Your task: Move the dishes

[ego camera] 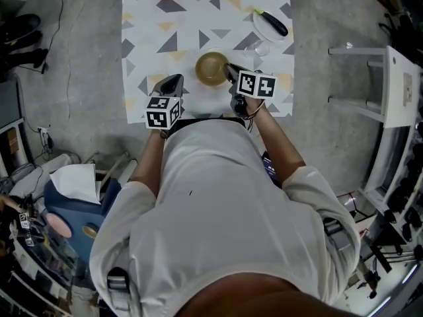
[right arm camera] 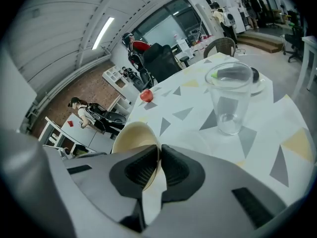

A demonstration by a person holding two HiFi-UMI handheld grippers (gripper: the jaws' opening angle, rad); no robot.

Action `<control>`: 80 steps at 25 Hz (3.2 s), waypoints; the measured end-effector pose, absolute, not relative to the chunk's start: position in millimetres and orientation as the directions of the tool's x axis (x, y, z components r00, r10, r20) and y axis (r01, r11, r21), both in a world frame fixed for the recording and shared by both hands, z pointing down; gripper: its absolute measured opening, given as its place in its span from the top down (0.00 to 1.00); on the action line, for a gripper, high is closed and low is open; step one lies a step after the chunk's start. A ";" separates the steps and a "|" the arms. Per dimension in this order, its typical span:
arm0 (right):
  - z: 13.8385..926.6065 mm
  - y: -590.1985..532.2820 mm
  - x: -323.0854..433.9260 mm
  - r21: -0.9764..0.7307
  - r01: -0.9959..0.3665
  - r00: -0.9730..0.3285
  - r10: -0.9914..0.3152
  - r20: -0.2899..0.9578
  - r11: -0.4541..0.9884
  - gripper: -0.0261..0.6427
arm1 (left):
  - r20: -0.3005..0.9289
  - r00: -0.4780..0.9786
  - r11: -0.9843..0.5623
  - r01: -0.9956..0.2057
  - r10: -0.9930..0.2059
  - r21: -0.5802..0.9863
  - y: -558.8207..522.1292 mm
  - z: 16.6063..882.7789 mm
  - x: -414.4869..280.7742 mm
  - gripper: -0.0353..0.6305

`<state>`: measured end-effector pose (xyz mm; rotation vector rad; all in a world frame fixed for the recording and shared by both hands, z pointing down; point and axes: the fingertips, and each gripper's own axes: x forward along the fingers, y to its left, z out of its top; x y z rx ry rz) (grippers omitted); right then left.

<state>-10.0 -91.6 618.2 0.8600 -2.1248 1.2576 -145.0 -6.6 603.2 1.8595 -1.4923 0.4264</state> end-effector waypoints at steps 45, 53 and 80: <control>664.9 -124.5 -164.0 -0.653 -0.648 -0.710 -0.001 0.704 0.392 0.93 | 0.716 -0.034 0.357 -0.883 -0.697 0.306 91.8 620.1 -201.9 0.92; 672.9 -126.4 -163.6 -0.656 -0.682 -0.696 -0.011 0.718 0.323 0.92 | 0.722 -0.035 0.359 -0.883 -0.691 0.301 91.8 620.5 -206.2 0.92; 662.9 -125.1 -136.6 -0.604 -0.714 -0.678 -0.137 0.722 0.353 0.73 | 0.700 0.051 0.243 -0.918 -0.712 0.314 73.5 613.6 -206.4 0.92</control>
